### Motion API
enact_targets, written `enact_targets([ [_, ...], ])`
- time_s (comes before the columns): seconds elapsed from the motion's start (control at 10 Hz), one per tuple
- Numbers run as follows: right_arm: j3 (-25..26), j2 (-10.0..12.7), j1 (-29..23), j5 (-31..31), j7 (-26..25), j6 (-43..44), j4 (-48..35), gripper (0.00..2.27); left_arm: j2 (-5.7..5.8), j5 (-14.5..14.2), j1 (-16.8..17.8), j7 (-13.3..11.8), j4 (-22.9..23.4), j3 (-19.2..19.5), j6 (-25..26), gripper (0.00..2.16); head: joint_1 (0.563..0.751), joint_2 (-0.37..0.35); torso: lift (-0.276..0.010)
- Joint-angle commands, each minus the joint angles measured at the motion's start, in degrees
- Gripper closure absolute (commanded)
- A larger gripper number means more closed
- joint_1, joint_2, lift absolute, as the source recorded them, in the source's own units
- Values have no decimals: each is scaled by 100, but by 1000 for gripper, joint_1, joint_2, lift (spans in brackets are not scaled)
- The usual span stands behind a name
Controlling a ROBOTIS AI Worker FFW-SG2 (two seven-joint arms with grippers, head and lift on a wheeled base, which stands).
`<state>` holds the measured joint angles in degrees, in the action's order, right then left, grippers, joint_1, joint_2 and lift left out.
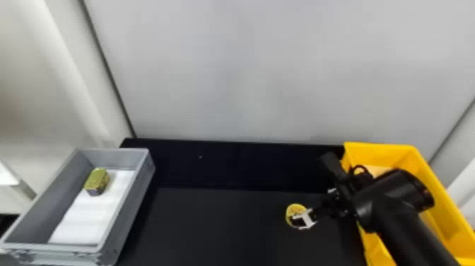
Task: Pick up the round yellow can and place it in the yellow rectangular box
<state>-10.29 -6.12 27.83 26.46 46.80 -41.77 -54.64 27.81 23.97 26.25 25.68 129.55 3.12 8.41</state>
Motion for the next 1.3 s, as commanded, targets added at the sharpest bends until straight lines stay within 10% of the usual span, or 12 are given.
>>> enact_targets([
  [0.0,0,-3,38,-8,-37,71,120,128,6,-15,12,0,0,-22,-23,137,663,54,-10],
  [1.2,-53,146,161,-176,-539,537,779,121,6,-33,47,-18,0,-128,-67,139,663,54,-10],
])
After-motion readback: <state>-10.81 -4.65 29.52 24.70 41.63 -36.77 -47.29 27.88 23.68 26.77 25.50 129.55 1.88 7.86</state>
